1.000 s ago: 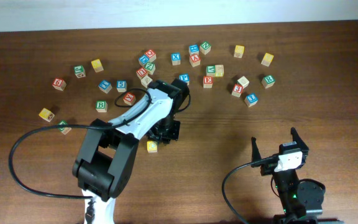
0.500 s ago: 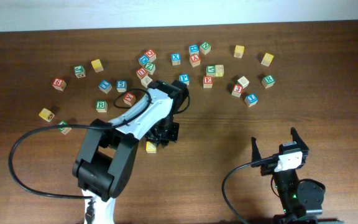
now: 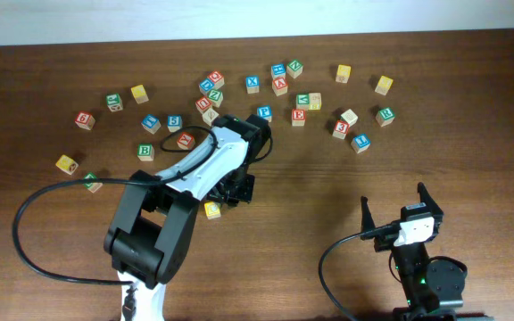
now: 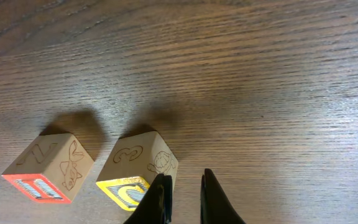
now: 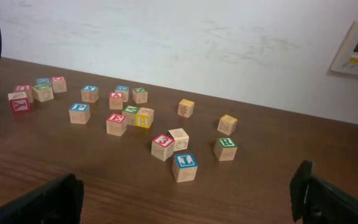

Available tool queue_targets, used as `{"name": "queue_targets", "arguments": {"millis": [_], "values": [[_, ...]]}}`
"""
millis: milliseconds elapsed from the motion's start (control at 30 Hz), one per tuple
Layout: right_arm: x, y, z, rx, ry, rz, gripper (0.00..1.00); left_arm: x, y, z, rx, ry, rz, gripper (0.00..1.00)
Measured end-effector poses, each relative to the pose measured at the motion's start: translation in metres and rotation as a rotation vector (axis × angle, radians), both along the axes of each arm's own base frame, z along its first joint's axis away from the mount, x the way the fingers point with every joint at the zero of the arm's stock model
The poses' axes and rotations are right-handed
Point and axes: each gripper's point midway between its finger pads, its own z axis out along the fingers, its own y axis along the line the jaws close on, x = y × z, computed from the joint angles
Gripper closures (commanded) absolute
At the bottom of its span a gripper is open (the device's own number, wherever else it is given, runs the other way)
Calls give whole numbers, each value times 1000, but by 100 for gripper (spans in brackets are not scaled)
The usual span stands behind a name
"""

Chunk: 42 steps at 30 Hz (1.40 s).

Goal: Spell out ICRA

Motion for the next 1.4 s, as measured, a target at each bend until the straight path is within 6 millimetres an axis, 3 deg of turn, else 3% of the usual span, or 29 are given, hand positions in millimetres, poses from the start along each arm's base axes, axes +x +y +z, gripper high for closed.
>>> {"name": "queue_targets", "arguments": {"millis": [467,667,1400], "values": [[0,0,0,0,0,0,2,-22,-24,0,-63,68,-68,96],[0,0,0,0,0,0,2,-28,-14,-6,-15,77,-62,95],[0,0,0,0,0,0,2,-18,-8,-7,29,23,-62,99]]}}
